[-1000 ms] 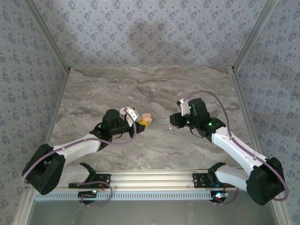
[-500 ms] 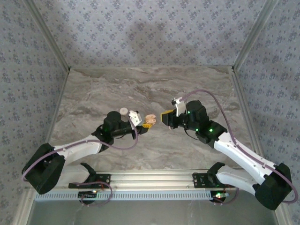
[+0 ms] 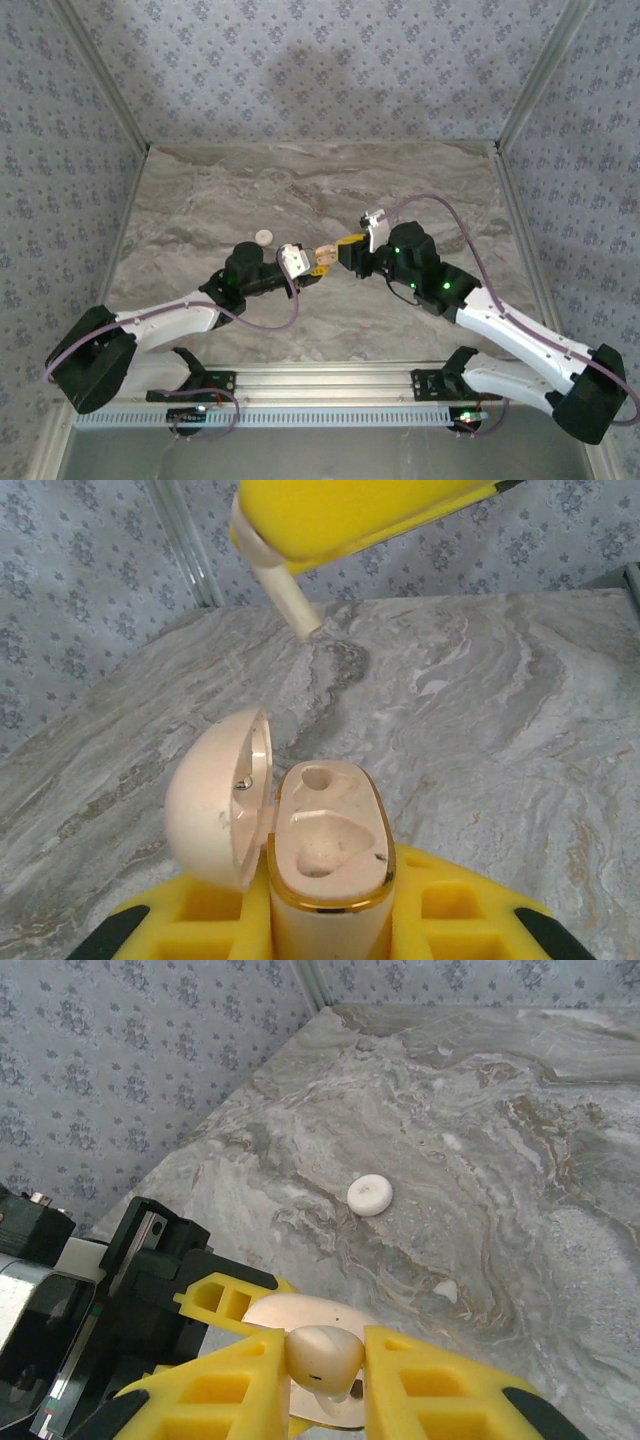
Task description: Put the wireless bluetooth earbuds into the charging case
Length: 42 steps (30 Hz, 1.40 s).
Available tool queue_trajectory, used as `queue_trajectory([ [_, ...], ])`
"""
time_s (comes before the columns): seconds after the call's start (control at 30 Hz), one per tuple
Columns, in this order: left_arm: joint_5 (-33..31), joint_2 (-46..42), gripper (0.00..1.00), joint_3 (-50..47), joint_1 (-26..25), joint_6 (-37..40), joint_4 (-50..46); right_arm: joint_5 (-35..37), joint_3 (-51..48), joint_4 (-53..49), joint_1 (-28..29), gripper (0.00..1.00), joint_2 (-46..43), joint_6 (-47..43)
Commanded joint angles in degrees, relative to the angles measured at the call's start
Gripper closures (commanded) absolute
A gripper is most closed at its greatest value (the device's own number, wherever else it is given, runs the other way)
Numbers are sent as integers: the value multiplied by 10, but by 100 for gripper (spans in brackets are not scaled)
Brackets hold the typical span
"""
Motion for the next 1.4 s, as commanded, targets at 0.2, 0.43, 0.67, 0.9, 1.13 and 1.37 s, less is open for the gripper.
queue_trajectory([
  [0.2, -14, -17, 86, 11, -4, -20, 49, 22, -22, 44, 8, 75, -12, 17],
  [0.43, -16, -19, 86, 13, -3, -30, 54, 17, -36, 69, 12, 75, -10, 28],
  [0.67, -15, -21, 86, 15, -3, -33, 57, 18, -42, 82, 13, 75, -2, 30],
  [0.9, -12, -24, 86, 17, -4, -36, 55, 15, -45, 98, 13, 75, 6, 31],
  [1.13, -16, -30, 86, 17, -4, -38, 52, 7, -42, 106, 14, 75, 12, 32],
  [1.37, -15, -35, 86, 17, -4, -41, 55, 9, -47, 109, 15, 75, 14, 34],
])
